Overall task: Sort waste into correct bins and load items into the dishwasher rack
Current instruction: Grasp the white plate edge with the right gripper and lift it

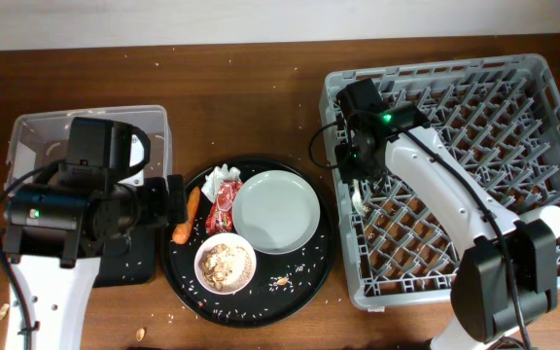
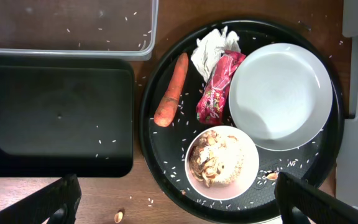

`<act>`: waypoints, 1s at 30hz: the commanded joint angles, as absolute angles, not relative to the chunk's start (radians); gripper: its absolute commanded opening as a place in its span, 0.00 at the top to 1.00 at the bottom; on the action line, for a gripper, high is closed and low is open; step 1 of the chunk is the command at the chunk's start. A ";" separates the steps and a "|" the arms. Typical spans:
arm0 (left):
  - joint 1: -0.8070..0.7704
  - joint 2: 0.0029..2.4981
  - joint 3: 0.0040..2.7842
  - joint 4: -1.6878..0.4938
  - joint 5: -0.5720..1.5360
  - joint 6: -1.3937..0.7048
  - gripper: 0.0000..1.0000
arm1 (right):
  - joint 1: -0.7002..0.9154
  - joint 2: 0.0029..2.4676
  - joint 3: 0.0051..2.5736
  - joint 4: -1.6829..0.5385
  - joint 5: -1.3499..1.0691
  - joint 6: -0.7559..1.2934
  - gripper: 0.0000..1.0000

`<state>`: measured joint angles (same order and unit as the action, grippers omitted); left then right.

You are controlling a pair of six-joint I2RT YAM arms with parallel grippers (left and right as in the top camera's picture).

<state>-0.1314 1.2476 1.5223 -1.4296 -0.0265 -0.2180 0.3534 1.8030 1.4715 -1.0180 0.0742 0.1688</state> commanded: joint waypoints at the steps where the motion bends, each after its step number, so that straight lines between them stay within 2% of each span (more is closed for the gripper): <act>1: -0.128 1.247 1.525 -1.430 -0.026 -0.219 0.01 | 0.424 1.658 1.492 -1.009 -0.027 0.166 0.42; 2: -0.128 1.247 1.525 -1.430 -0.026 -0.219 0.01 | 0.468 1.636 1.492 -1.008 -0.060 0.220 0.48; 5: -0.128 1.247 1.525 -1.430 -0.026 -0.219 0.01 | 0.619 1.691 1.436 -1.024 -0.025 0.584 0.64; 7: -0.128 1.247 1.525 -1.430 -0.026 -0.219 0.01 | 0.638 1.760 1.359 -1.013 -0.027 0.794 0.65; 8: -0.128 1.247 1.525 -1.430 -0.026 -0.219 0.01 | 0.637 1.802 1.300 -0.987 -0.028 0.877 0.61; 13: -0.128 1.247 1.525 -1.430 -0.026 -0.219 0.01 | 0.635 1.879 1.183 -0.872 -0.097 0.926 0.60; 14: -0.128 1.247 1.525 -1.430 -0.026 -0.219 0.01 | 0.636 1.887 1.166 -0.849 -0.109 0.926 0.70; 15: -0.128 1.247 1.525 -1.430 -0.026 -0.219 0.01 | 0.636 1.895 1.161 -0.836 -0.109 0.926 0.72; 17: -0.128 1.247 1.525 -1.430 -0.026 -0.219 0.01 | 0.635 1.905 1.159 -0.826 -0.109 0.925 0.96; 24: -0.128 1.247 1.525 -1.430 -0.026 -0.219 0.01 | 0.633 1.773 1.236 -0.948 0.067 0.887 0.96; 26: -0.128 1.247 1.525 -1.430 -0.026 -0.219 0.01 | 0.633 1.688 1.354 -0.982 0.102 0.731 0.96; 28: -0.128 1.247 1.525 -1.430 -0.026 -0.219 0.01 | 0.633 1.647 1.419 -0.992 0.107 0.667 0.96; 30: -0.128 1.247 1.525 -1.430 -0.026 -0.219 0.01 | 0.617 1.591 1.589 -1.138 0.482 0.575 0.96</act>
<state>-0.1314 1.2484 1.5223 -1.4292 -0.0265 -0.2180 0.6357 1.6527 1.4288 -1.0279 0.1108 0.6853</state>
